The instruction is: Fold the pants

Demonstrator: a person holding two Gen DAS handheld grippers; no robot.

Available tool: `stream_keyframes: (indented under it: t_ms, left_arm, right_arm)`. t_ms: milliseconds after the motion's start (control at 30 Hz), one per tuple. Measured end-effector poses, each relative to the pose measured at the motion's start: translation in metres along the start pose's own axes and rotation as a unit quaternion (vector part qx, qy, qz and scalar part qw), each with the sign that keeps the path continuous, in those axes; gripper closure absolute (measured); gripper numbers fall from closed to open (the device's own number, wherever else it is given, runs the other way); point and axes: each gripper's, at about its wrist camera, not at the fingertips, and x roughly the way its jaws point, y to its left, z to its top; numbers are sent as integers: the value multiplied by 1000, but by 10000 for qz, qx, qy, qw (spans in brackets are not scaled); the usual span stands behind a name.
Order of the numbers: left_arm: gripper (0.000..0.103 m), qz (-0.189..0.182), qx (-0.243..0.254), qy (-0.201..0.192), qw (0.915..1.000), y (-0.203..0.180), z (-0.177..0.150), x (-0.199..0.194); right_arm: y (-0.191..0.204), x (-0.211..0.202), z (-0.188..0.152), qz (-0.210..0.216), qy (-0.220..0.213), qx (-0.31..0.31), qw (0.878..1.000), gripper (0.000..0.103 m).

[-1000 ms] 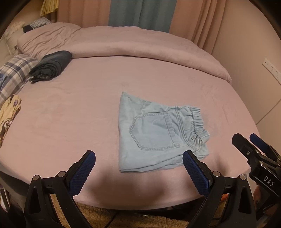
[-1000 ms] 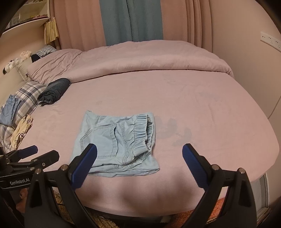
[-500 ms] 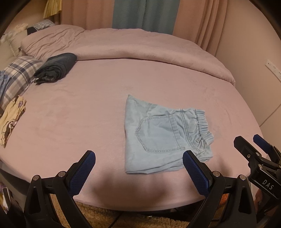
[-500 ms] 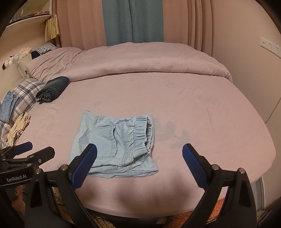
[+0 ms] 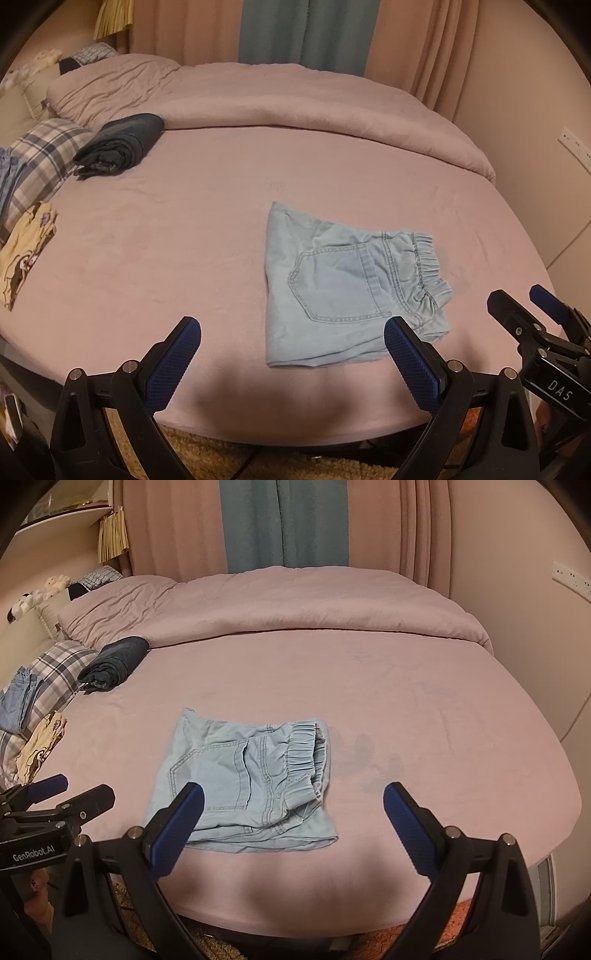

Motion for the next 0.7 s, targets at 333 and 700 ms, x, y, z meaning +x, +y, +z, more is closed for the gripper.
stream_keyframes:
  t_ms: [333,700]
  left_arm:
    - [4,0,-22,-5,10000,2,1,-1]
    - [4,18,-29,-45,10000,2,1,-2]
  right_arm:
    - [3,0,-1,1,11,-1,10000,4]
    - [6,2,-3,6,26,-28,10000,4]
